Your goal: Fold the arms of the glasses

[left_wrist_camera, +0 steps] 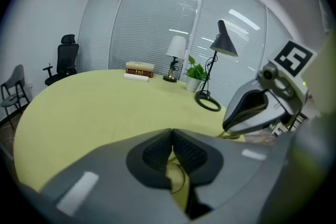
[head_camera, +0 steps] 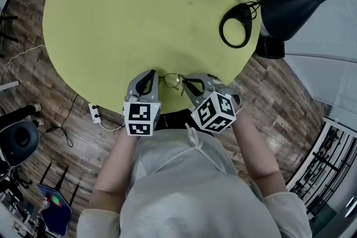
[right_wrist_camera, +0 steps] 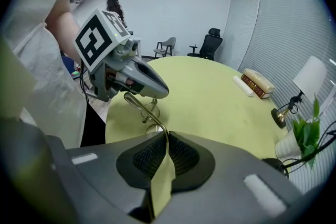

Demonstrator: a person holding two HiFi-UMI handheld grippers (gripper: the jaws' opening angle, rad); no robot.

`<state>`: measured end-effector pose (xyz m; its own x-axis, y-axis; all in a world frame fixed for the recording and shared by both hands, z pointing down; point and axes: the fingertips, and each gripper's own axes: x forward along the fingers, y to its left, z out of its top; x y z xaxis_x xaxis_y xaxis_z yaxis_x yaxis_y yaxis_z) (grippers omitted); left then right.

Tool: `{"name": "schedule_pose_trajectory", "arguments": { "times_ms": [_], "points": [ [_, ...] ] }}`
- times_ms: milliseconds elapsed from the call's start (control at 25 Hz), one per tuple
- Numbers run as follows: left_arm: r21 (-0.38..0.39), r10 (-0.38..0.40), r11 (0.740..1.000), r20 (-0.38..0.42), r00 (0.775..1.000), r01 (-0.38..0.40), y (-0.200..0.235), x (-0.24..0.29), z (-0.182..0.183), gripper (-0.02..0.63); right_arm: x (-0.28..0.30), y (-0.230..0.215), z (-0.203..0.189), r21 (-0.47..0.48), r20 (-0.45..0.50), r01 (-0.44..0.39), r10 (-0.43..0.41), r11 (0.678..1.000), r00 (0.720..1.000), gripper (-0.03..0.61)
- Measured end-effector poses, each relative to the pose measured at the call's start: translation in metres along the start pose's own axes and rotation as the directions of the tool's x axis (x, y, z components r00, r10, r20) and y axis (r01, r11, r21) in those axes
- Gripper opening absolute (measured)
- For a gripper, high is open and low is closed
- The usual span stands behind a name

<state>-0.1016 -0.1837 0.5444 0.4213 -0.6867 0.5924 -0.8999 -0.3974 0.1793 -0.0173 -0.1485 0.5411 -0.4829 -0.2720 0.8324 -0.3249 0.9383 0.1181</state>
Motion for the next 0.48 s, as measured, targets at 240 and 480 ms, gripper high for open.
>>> {"name": "schedule_pose_trajectory", "arguments": {
  "times_ms": [240, 480],
  "points": [
    [0.031, -0.001, 1.0, -0.021, 1.0, 0.002, -0.007, 0.009, -0.01, 0.006, -0.001, 0.005, -0.004, 0.032, 0.0, -0.005, 0.005, 0.999, 1.0, 0.015],
    [0.064, 0.012, 0.998, -0.037, 0.999, -0.01, -0.009, 0.016, -0.018, 0.006, -0.004, 0.01, -0.008, 0.049, -0.003, -0.009, 0.01, 0.999, 1.0, 0.017]
  ]
}}
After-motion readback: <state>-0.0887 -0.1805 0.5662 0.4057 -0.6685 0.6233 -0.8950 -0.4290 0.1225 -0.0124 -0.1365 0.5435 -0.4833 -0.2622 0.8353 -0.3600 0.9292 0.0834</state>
